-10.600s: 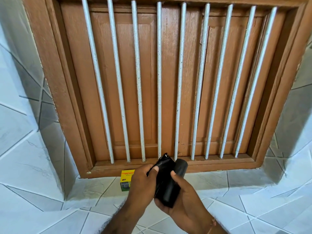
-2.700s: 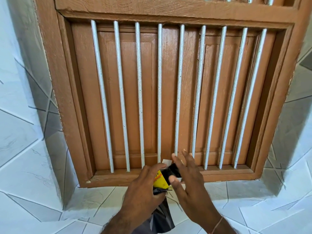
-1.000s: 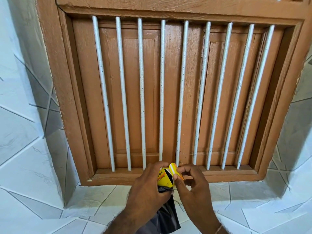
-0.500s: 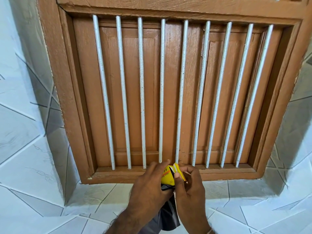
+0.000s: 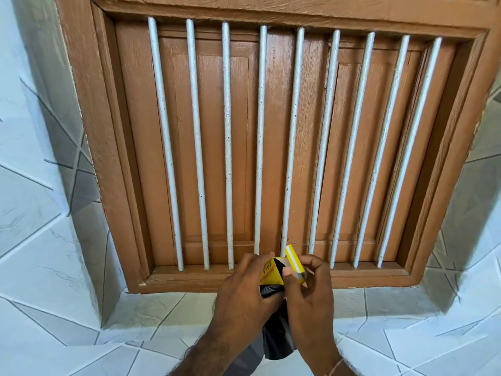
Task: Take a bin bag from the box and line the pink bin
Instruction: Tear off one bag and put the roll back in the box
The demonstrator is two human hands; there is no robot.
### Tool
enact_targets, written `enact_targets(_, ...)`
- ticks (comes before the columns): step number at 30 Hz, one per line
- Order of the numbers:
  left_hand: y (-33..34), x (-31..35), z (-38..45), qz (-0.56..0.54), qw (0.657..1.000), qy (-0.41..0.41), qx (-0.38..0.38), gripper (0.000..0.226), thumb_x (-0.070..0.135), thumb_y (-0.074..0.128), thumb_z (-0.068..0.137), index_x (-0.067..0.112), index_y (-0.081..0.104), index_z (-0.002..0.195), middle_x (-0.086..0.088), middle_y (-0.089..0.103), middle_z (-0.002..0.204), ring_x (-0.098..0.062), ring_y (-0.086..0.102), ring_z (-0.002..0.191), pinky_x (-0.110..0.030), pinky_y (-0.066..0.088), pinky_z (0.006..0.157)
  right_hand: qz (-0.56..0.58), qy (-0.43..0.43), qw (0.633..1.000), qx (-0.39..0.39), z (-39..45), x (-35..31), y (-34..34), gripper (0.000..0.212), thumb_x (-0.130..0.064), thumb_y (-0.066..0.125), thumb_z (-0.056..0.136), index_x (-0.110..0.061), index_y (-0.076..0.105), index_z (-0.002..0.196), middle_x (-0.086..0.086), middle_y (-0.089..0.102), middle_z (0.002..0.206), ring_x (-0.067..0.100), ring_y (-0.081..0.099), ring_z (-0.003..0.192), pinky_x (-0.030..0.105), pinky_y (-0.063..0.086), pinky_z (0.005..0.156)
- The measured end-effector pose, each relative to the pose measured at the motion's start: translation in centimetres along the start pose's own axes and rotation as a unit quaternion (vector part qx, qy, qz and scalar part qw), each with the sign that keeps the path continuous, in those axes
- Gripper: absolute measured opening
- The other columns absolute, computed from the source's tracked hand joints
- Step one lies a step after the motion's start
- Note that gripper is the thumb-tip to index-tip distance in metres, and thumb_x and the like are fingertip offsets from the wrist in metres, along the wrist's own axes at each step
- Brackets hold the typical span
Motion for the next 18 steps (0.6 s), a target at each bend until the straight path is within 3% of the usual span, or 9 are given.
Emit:
enact_targets(4, 0.0, 0.6, 0.1, 0.015, 1.0, 0.004, -0.005, 0.065, 0.049, 0.066, 0.082, 0.04, 0.038, 0.14, 0.017, 0.044, 0.13, -0.006, 0.054, 0.108, -0.014, 0.047, 0.082, -0.034, 0.032, 0.998, -0.034, -0.3, 1.1, 0.8, 0.04, -0.011, 0.074, 0.079, -0.036, 0.053, 0.104, -0.004, 0.066, 0.104, 0.012, 0.067, 0.092, 0.03, 0.057, 0.078)
enact_targets(7, -0.1, 0.8, 0.1, 0.015, 1.0, 0.003, -0.013, 0.068, 0.052, 0.066, 0.08, 0.042, 0.037, 0.141, 0.018, 0.043, 0.129, -0.007, 0.054, 0.107, -0.012, 0.044, 0.079, -0.032, 0.037, 0.999, -0.008, -0.2, 1.3, 0.4, 0.033, -0.009, 0.07, 0.083, -0.034, 0.057, 0.099, -0.004, 0.067, 0.1, 0.013, 0.066, 0.09, 0.032, 0.056, 0.078)
enact_targets(10, -0.7, 0.0, -0.3, 0.017, 1.0, 0.006, -0.019, 0.071, 0.056, 0.068, 0.075, 0.045, 0.039, 0.139, 0.024, 0.044, 0.127, 0.0, 0.053, 0.106, -0.013, 0.044, 0.083, 0.045, 0.095, 0.993, 0.053, 0.9, 2.6, -1.0, 0.025, -0.005, 0.064, 0.086, -0.029, 0.061, 0.091, 0.001, 0.068, 0.092, 0.02, 0.064, 0.083, 0.046, 0.054, 0.079)
enact_targets(15, -1.2, -5.7, -1.8, -0.024, 0.995, -0.1, -0.009, 0.062, 0.068, 0.066, 0.069, 0.046, 0.051, 0.125, 0.027, 0.053, 0.121, -0.002, 0.054, 0.11, -0.024, 0.046, 0.092, 0.176, 0.202, 0.961, 0.069, 2.3, 4.4, -2.1, 0.015, -0.004, 0.054, 0.093, -0.014, 0.057, 0.104, 0.007, 0.061, 0.092, 0.017, 0.057, 0.075, 0.035, 0.051, 0.067)
enact_targets(18, 0.8, -7.3, -2.7, -0.14, 0.976, -0.165, -0.034, 0.075, 0.076, 0.06, 0.063, 0.043, 0.053, 0.13, 0.026, 0.058, 0.127, -0.003, 0.054, 0.118, -0.03, 0.045, 0.1, 0.203, 0.221, 0.952, 0.065, 2.1, 4.8, -1.9, 0.014, -0.004, 0.052, 0.094, -0.015, 0.055, 0.101, 0.009, 0.061, 0.093, 0.021, 0.057, 0.078, 0.038, 0.05, 0.07)
Point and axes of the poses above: each hand's wrist, its own z-axis towards the middle knuckle, its own y-axis out of the palm, x = y × z, the point moved 9 cm from there along z, towards the middle knuckle
